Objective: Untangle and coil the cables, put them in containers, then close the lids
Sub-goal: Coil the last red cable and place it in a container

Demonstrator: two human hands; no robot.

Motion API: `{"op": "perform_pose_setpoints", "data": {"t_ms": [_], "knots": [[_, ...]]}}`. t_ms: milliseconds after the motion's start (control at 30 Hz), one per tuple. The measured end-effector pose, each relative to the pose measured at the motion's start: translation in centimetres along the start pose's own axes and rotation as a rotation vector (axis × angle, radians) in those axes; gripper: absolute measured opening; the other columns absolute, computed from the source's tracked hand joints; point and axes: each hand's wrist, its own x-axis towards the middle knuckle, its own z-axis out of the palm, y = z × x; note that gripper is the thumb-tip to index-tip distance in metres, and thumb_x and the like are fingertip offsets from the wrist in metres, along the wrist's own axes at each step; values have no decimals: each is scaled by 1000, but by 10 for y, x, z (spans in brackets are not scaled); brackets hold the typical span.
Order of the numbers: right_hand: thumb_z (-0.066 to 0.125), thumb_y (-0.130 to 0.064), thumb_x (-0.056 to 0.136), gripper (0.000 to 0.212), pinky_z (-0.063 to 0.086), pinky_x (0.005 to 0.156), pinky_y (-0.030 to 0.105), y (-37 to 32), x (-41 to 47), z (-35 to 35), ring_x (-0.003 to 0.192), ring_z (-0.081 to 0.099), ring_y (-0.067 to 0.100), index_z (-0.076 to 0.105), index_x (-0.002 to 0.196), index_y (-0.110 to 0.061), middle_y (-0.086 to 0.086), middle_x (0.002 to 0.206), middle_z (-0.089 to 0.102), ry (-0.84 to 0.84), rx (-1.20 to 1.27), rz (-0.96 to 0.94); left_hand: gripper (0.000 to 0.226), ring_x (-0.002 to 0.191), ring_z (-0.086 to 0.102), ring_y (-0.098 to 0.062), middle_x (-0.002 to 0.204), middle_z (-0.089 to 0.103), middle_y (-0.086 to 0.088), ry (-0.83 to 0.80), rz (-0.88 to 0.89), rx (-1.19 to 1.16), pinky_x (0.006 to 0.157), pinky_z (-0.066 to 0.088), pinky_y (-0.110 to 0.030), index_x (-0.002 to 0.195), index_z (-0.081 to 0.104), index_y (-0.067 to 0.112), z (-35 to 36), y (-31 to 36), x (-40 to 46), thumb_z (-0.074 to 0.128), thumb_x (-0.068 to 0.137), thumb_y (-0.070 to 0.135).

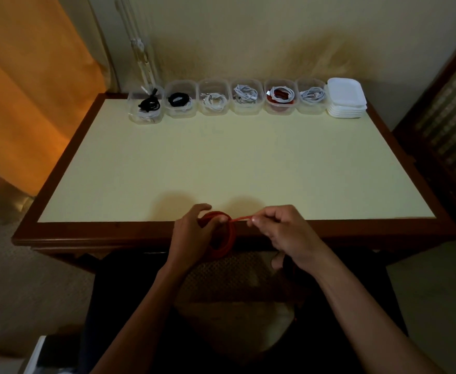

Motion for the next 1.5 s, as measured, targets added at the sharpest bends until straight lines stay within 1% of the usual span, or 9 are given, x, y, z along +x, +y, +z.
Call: {"op": "perform_pose_setpoints", "data": {"t_ms": [233,333,567,733,900,1000,1133,1367,1500], "knots": [[53,-9,100,23,32,44,16,20,16,-9,42,34,8,73,88,-12,2,55,43,234,69,-38,39,51,55,-11,60,55,5,-18,114,83,47,41,-17,69,52,20,-1,15,1,50,91,53],[59,-8,97,19,45,52,22,33,15,-4,49,53,9,72,91,-20,2,58,60,280,-32,-157,66,50,63,-23,60,56,-6,-70,101,-89,49,45,-33,78,59,5,-6,26,5,38,82,67],[63,-7,93,13,53,73,24,33,11,20,85,66,12,72,91,-16,0,90,70,281,4,-427,63,48,47,-8,64,46,-4,-235,123,-468,48,38,-19,88,60,-9,-6,55,4,39,90,50],[60,4,92,28,59,84,43,27,5,24,87,73,28,78,85,-16,9,87,77,121,297,-243,41,53,48,-11,65,47,-1,-256,163,-343,50,38,-23,74,59,19,-9,53,7,41,90,52],[52,-17,92,30,54,90,50,33,1,13,105,66,41,68,104,6,28,108,69,-201,804,112,58,52,48,-2,62,54,7,-266,230,-1,51,35,-16,83,66,10,-6,40,15,42,84,63],[51,-42,96,45,52,95,54,35,1,10,109,66,35,62,120,-6,22,119,67,-235,655,189,42,57,52,-7,69,59,4,-377,235,98,55,38,-18,88,63,11,0,35,11,42,98,47],[63,-36,94,50,54,96,48,29,0,16,119,61,18,48,139,-22,1,132,60,-174,369,168,51,58,51,-4,70,57,3,-402,214,-65,61,44,-28,81,57,17,16,31,0,25,98,53],[63,1,86,61,56,81,37,30,-6,21,81,68,30,40,141,-10,22,87,67,-246,786,60,58,57,55,-15,55,54,3,-272,94,-279,63,48,-42,92,59,10,23,28,-1,23,102,54],[61,4,87,56,54,80,34,30,-7,30,82,67,32,41,139,-4,23,85,68,-198,756,3,56,62,52,-14,68,55,3,-21,9,106,60,42,-35,81,50,15,29,25,-2,30,95,65]]}}
